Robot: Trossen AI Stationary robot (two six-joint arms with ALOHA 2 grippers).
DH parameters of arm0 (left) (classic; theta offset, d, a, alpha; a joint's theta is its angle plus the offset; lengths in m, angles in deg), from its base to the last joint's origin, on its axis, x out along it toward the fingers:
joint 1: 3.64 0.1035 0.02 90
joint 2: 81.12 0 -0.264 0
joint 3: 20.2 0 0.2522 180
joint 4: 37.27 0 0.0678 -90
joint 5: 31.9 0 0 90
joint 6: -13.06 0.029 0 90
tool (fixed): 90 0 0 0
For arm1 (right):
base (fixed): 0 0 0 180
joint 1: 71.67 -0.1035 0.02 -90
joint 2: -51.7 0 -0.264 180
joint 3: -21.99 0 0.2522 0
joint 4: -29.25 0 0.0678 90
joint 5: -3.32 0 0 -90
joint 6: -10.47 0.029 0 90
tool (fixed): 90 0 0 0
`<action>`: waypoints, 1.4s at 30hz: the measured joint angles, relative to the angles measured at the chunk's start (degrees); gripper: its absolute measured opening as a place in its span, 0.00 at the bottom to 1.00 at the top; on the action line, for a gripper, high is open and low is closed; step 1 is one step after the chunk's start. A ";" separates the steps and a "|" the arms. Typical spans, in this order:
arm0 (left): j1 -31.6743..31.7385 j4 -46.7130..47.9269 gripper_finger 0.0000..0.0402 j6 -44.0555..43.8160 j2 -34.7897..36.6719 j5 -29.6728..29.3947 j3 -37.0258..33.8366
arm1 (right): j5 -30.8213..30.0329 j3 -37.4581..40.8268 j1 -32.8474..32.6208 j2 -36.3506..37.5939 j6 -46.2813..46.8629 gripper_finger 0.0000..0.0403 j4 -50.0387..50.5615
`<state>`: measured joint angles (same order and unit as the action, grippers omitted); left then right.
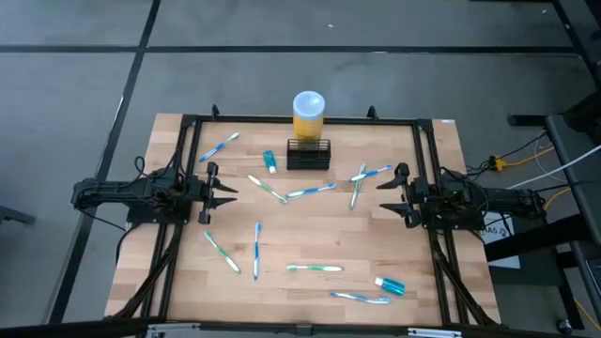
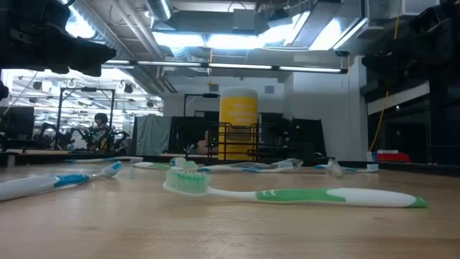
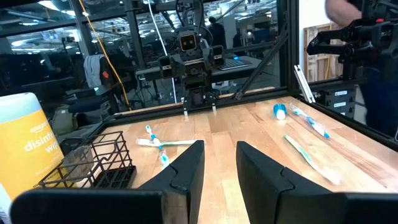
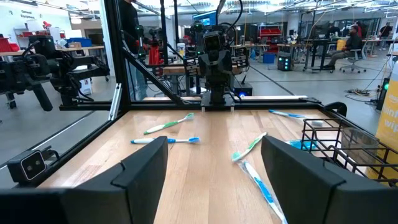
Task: Pick & Place toothbrushing station
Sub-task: Put the blue toothbrush in the wire organizer
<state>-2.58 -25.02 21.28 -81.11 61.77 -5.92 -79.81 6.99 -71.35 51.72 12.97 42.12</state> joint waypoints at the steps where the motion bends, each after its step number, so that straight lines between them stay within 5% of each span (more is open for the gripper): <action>1: 0.00 0.00 0.22 0.01 0.00 -0.01 0.00 | 0.01 -0.02 0.00 0.00 0.01 0.65 -0.01; 8: 0.00 0.00 0.22 0.01 0.00 -0.01 0.00 | -0.08 -0.02 0.00 0.00 -0.21 0.65 -0.02; 14: 0.00 -0.01 0.22 0.01 0.00 -0.01 0.00 | -7.03 -0.02 0.00 0.00 -1.07 0.65 -1.66; 22: 0.00 0.00 0.22 0.01 0.00 -0.01 0.00 | -17.19 -0.02 0.00 -0.01 28.98 0.65 -9.37; 32: 0.17 -3.68 0.22 8.72 0.00 -8.33 0.00 | -22.99 -0.02 -0.04 -0.02 43.75 0.65 -8.08; 42: 0.06 -25.07 0.22 -15.05 -0.18 -8.84 0.00 | -25.70 -0.02 -0.08 -0.33 54.12 0.65 -14.94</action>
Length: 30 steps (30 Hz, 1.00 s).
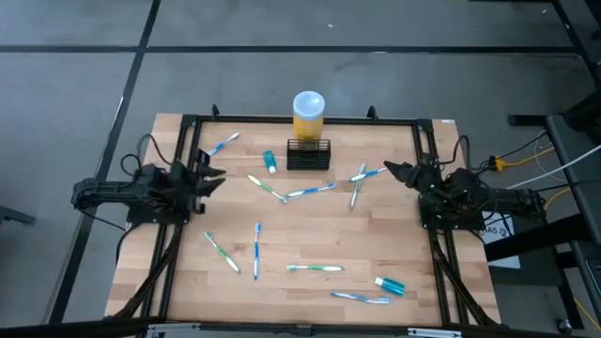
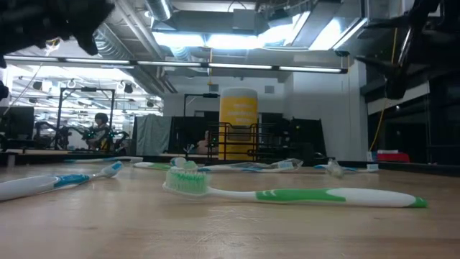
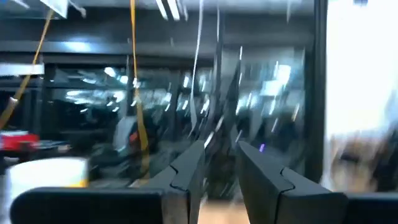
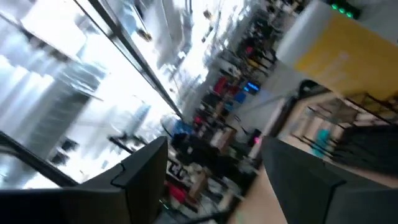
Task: Pick & Place toothbrushing station
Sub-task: Put the blue toothbrush in the wire organizer
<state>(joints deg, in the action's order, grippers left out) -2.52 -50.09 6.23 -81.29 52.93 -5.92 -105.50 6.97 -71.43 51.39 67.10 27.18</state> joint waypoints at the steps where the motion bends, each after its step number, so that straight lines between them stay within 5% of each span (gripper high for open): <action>1: -0.01 -2.54 0.22 -5.03 -0.03 -1.55 0.00 | 0.14 0.00 -0.12 -0.35 0.10 0.65 -1.84; 5: 0.02 -11.54 0.22 -29.22 -0.02 -11.11 0.00 | -0.10 0.02 -1.03 -3.06 -4.39 0.65 -16.12; 9: 0.13 -14.34 0.22 -30.85 -0.04 -9.53 0.28 | 6.50 -0.08 -1.93 -6.73 -20.20 0.65 -37.76; 12: 0.01 -14.73 0.22 -33.76 -0.72 -6.64 0.90 | 10.99 -3.13 -2.79 -10.00 -30.46 0.65 -43.28; 18: 0.02 -15.10 0.22 -34.89 -3.75 -5.78 4.07 | 17.19 -15.72 -3.20 -18.69 -43.09 0.65 -40.46; 22: 0.16 -16.42 0.22 -31.71 -7.99 -8.64 7.52 | 15.83 -25.29 -2.84 -20.61 -48.32 0.65 -37.23; 26: 0.10 -23.78 0.22 -20.83 -15.04 -7.40 14.09 | 22.93 -36.60 -2.70 -20.11 -53.73 0.65 -20.92; 30: -0.65 -23.90 0.22 -8.87 -21.55 -3.08 24.50 | 19.08 -51.36 -2.70 -20.21 -54.53 0.65 5.73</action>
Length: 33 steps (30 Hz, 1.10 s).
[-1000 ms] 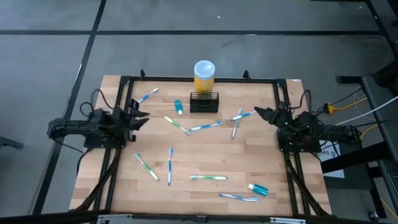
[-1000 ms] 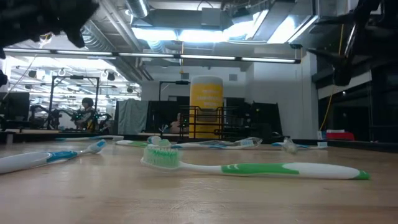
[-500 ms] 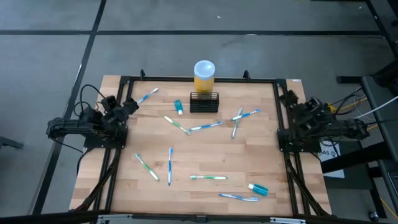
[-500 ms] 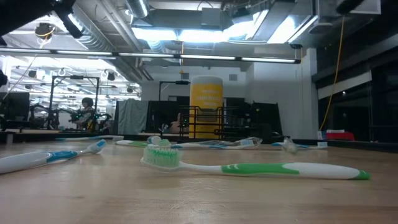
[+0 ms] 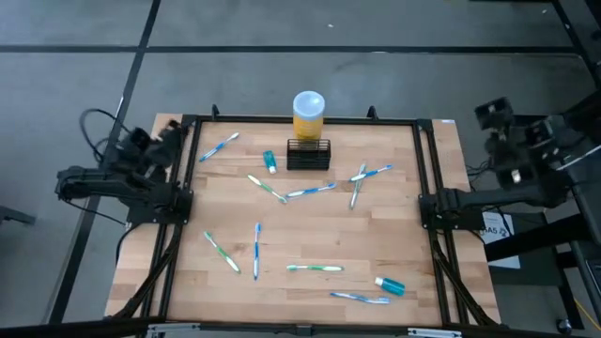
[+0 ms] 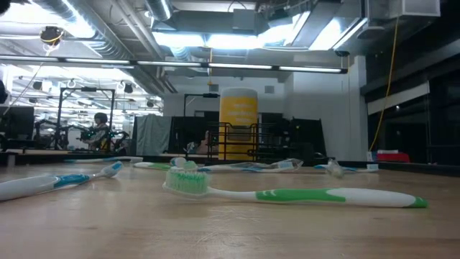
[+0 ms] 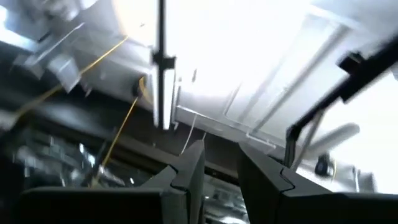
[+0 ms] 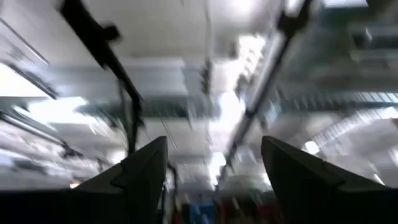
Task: Pick & Place toothbrushing station
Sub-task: Put the blue toothbrush in the wire organizer
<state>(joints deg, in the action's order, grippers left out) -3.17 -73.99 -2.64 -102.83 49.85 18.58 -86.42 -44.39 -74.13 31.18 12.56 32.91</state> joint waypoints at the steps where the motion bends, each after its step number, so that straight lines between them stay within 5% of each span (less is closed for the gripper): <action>1: -0.32 1.56 0.22 2.49 -1.53 0.72 3.05 | -2.55 -3.65 0.00 -0.59 -0.01 0.65 7.31; 4: -1.27 10.39 0.22 7.54 -5.44 0.54 11.47 | -5.06 -11.25 0.00 -2.90 -3.15 0.65 18.75; 8: -1.85 25.50 0.22 10.98 -11.00 -2.16 22.49 | 5.53 -14.56 0.00 -7.72 -8.96 0.65 16.70; 11: -1.87 36.76 0.22 13.43 -15.27 -6.22 30.21 | 7.72 -17.28 0.00 -11.68 -12.33 0.65 16.19; 15: -1.89 49.64 0.22 18.28 -19.87 -13.12 39.26 | -4.90 -24.15 0.00 -17.90 -14.98 0.65 27.06; 18: -2.30 55.95 0.22 20.90 -22.28 -17.68 44.45 | -20.92 -31.84 0.00 -24.17 -13.42 0.65 44.71; 20: -3.01 58.61 0.22 22.80 -23.11 -20.23 46.53 | -26.53 -36.24 0.04 -28.60 -9.74 0.65 56.80; 25: -4.69 60.14 0.22 25.91 -23.25 -25.54 47.25 | -24.03 -42.56 0.00 -38.87 -1.47 0.65 68.55; 33: -6.58 64.22 0.22 22.78 -22.76 -26.80 47.27 | -20.07 -43.17 0.00 -44.42 4.98 0.65 59.70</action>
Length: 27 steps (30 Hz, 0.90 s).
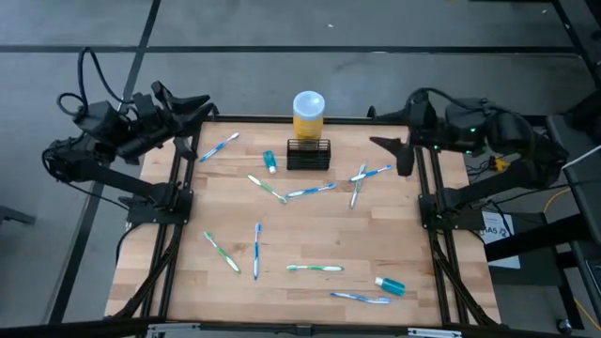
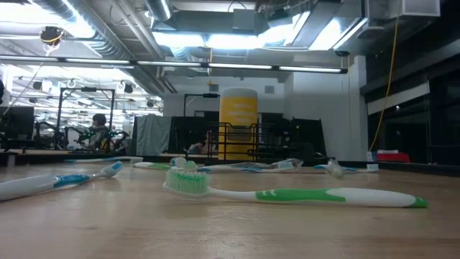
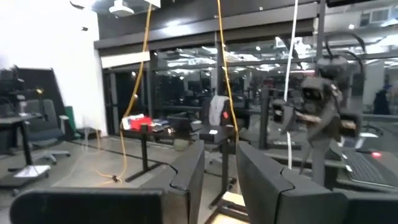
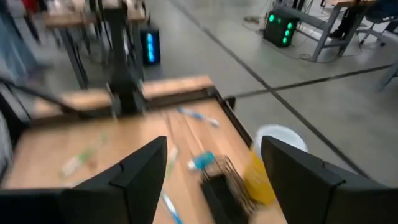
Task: Pick & Place toothbrushing station
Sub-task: Put the blue toothbrush in the wire organizer
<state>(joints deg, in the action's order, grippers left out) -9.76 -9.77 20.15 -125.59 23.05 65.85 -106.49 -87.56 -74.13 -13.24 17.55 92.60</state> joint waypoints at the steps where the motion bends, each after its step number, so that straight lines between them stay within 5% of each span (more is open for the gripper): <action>1: -0.29 0.67 0.22 -0.73 -0.01 0.03 0.00 | -0.02 0.00 0.00 0.24 1.27 0.65 -1.48; 6: -1.73 3.19 0.22 -2.94 -0.37 0.02 0.00 | 1.01 -0.11 0.00 3.27 5.42 0.65 -8.94; 10: -2.49 4.19 0.22 -2.91 -0.60 0.02 0.00 | 9.09 -0.13 -0.01 4.05 5.52 0.65 -12.00; 27: -2.53 4.12 0.22 -2.31 -0.36 0.11 0.00 | 14.47 -0.04 0.00 0.00 10.46 0.64 -6.16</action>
<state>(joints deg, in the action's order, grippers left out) -12.28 -5.65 17.84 -125.95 23.16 65.85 -92.03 -87.60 -74.13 -13.24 28.01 86.44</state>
